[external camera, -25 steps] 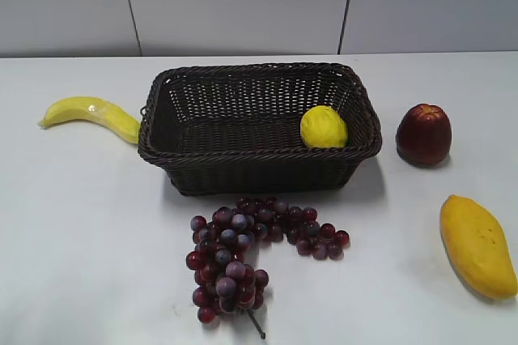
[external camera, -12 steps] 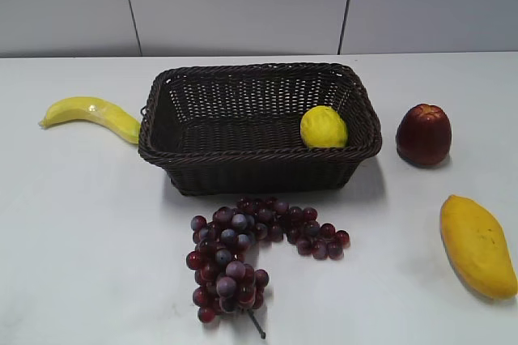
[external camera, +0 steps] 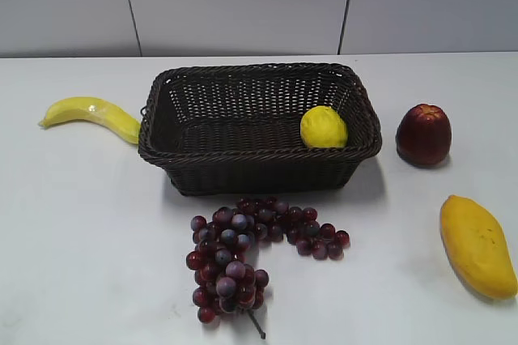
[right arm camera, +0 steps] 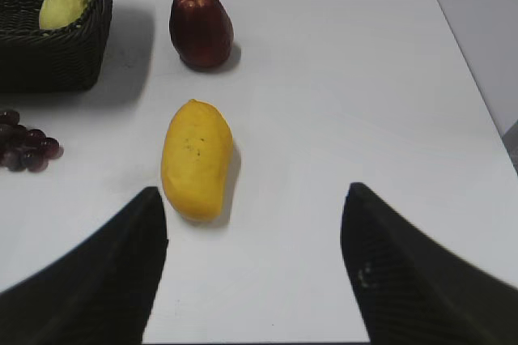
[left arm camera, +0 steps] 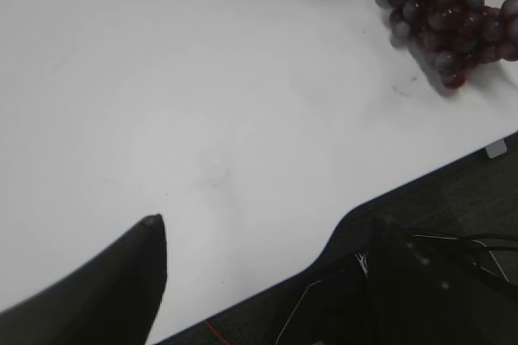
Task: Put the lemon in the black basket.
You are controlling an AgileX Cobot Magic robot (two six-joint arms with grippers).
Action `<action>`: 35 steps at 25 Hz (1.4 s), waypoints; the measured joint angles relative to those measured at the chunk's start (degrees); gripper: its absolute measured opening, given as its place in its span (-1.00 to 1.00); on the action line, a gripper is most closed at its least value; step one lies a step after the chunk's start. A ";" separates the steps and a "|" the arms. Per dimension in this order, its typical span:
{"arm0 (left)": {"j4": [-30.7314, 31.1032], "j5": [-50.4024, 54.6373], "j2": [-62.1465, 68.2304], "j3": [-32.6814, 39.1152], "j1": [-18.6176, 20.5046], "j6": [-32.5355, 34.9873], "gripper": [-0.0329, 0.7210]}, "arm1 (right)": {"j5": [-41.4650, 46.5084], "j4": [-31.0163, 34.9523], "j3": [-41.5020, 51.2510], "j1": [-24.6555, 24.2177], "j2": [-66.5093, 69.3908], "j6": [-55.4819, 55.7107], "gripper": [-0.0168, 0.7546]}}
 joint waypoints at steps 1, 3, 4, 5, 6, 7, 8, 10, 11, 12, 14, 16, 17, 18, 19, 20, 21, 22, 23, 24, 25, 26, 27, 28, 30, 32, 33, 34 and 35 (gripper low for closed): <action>0.00 0.00 0.00 0.00 0.00 0.00 0.65 | 0.00 0.00 0.00 0.00 0.00 0.00 0.47; 0.00 -0.06 0.00 0.00 0.00 -0.06 0.65 | 0.00 0.00 0.00 0.00 0.00 0.00 0.47; 0.00 -0.06 -0.04 0.00 0.00 -0.06 0.64 | 0.00 0.00 0.00 0.00 0.00 0.00 0.47; 0.00 -0.06 -0.34 0.00 0.00 -0.11 0.63 | 0.00 0.00 0.00 0.00 0.00 0.00 0.47; 0.00 -0.06 -0.73 0.00 0.25 -0.11 0.62 | 0.00 0.00 0.00 0.00 0.00 0.00 0.47; -0.09 -0.13 -1.16 0.00 0.82 -0.11 0.60 | 0.00 0.00 0.00 0.00 0.00 0.00 0.47; -0.09 -0.13 -1.87 0.00 1.53 -0.11 0.58 | 0.00 0.00 0.00 0.00 0.00 0.00 0.47; -0.14 -0.19 -4.07 0.00 3.93 -0.11 0.55 | 0.00 0.00 0.00 0.00 0.00 0.00 0.47; -0.13 -0.24 -5.16 0.00 5.21 -0.11 0.53 | 0.00 0.00 0.00 0.00 0.00 0.00 0.47; -0.13 -0.24 -6.54 0.00 6.92 -0.11 0.51 | 0.00 0.00 0.00 0.00 0.00 0.00 0.47; -0.13 -0.24 -9.28 0.00 10.59 -0.11 0.48 | 0.00 0.00 0.00 0.00 0.00 0.00 0.47; -0.13 -0.18 -12.16 0.00 14.07 -0.11 0.43 | 0.00 0.00 0.00 0.00 0.00 0.00 0.47; -0.13 -0.18 -13.56 0.00 15.91 -0.11 0.41 | 0.00 0.00 0.00 0.00 0.00 0.00 0.47; -0.13 -0.18 -14.67 0.00 17.45 -0.11 0.39 | 0.00 0.00 0.00 0.00 0.00 0.00 0.47; -0.13 -0.18 -15.85 0.00 19.23 -0.11 0.37 | 0.00 0.00 0.00 0.00 0.00 0.00 0.47; -0.13 -0.18 -16.92 0.00 20.95 -0.11 0.36 | 0.00 0.00 0.00 0.00 0.00 0.00 0.47; -0.13 -0.18 -17.73 0.00 22.57 -0.11 0.34 | 0.00 0.00 0.00 0.00 0.00 0.00 0.47; -0.13 -0.18 -18.74 0.00 23.75 -0.11 0.32 | 0.00 0.00 0.00 0.00 0.00 0.00 0.47; -0.13 -0.18 -19.57 0.00 24.96 -0.11 0.31 | 0.00 0.00 0.00 0.00 0.00 0.00 0.47; -0.13 -0.10 -19.91 0.00 25.93 -0.16 0.30 | 0.00 0.00 0.00 0.00 0.00 0.00 0.47; -0.13 -0.10 -20.01 0.00 26.55 -0.16 0.29 | 0.00 0.00 0.00 0.00 0.00 0.00 0.47; -0.13 -0.11 -20.06 0.00 27.03 -0.16 0.26 | 0.00 0.00 0.00 0.00 0.00 0.00 0.47; -0.13 -0.11 -20.19 0.00 27.29 -0.16 0.24 | 0.00 0.00 0.00 0.00 0.00 0.00 0.47; -0.13 -0.11 -20.19 0.00 27.35 -0.16 0.22 | 0.00 0.00 0.00 0.00 0.00 0.00 0.47; -0.13 -0.11 -20.19 0.00 27.35 -0.16 0.19 | 0.00 0.00 0.00 0.00 0.00 0.00 0.47; -0.13 -0.11 -20.19 0.00 27.35 -0.16 0.16 | 0.00 0.00 0.00 0.00 0.00 0.00 0.47; -0.13 -0.11 -20.19 0.00 27.35 -0.16 0.14 | 0.00 0.00 0.00 0.00 0.00 0.00 0.47; -0.13 -0.11 -20.19 0.00 27.35 -0.16 0.13 | 0.00 0.00 0.00 0.00 0.00 0.00 0.47; -0.13 -0.11 -20.19 0.00 27.35 -0.16 0.13 | 0.00 0.00 0.00 0.00 0.00 0.00 0.47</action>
